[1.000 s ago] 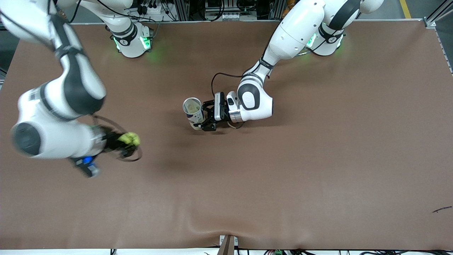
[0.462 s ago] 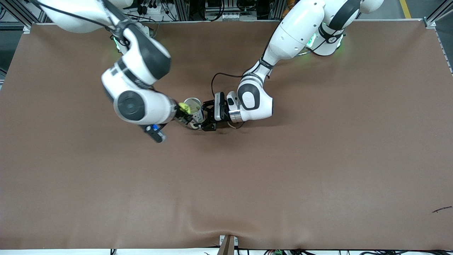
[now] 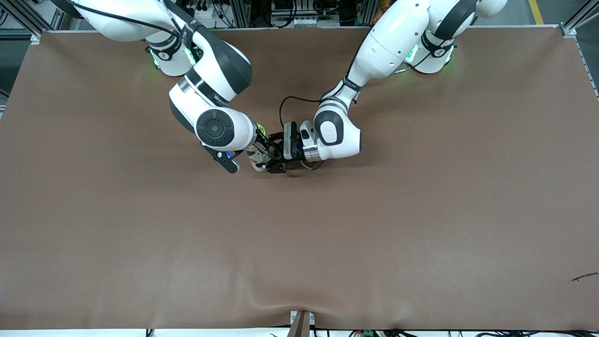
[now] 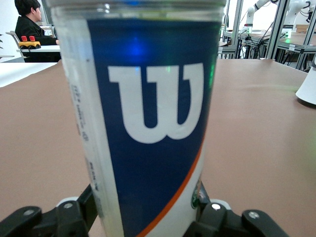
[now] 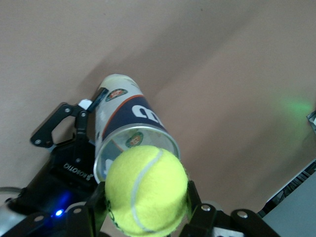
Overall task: Insert tennis ball vertically with right arm
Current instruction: 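Open the right gripper to drop the ball into the can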
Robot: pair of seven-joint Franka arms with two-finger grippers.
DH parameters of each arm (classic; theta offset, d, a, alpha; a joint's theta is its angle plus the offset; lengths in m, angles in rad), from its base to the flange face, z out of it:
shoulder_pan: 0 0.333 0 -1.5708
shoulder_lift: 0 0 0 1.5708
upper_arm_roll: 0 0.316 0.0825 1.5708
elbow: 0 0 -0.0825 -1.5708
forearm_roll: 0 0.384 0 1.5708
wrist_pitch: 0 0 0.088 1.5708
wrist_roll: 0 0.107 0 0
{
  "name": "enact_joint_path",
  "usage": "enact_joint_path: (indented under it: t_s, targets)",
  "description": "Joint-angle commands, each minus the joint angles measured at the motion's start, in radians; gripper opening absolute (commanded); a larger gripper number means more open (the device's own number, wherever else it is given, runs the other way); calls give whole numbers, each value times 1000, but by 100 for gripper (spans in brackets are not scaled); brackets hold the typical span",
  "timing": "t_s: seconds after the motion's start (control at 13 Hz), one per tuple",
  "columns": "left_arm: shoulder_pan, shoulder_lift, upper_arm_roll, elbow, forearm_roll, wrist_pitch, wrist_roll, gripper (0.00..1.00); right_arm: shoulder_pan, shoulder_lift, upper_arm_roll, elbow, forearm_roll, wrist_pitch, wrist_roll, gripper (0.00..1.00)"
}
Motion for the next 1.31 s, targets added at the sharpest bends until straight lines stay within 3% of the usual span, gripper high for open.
enact_joint_path:
  t_s: [0.0,0.46,0.69,0.77,1.23]
  targets:
    - [-3,18,4,0,-27,13,43,76,-10,-29,0,-33,-7,9,24,100]
    - [-5,18,4,-2,-27,13,43,82,-20,-34,1,8,3,-5,44,100]
    - [-1,16,4,-5,-29,13,42,95,-61,-55,6,16,1,-25,17,100]
    - [-1,13,4,-11,-29,13,42,100,-91,-66,6,16,0,-26,-35,100]
    - [15,-27,3,-74,-27,11,31,100,-295,-127,3,13,-7,-29,-469,100]
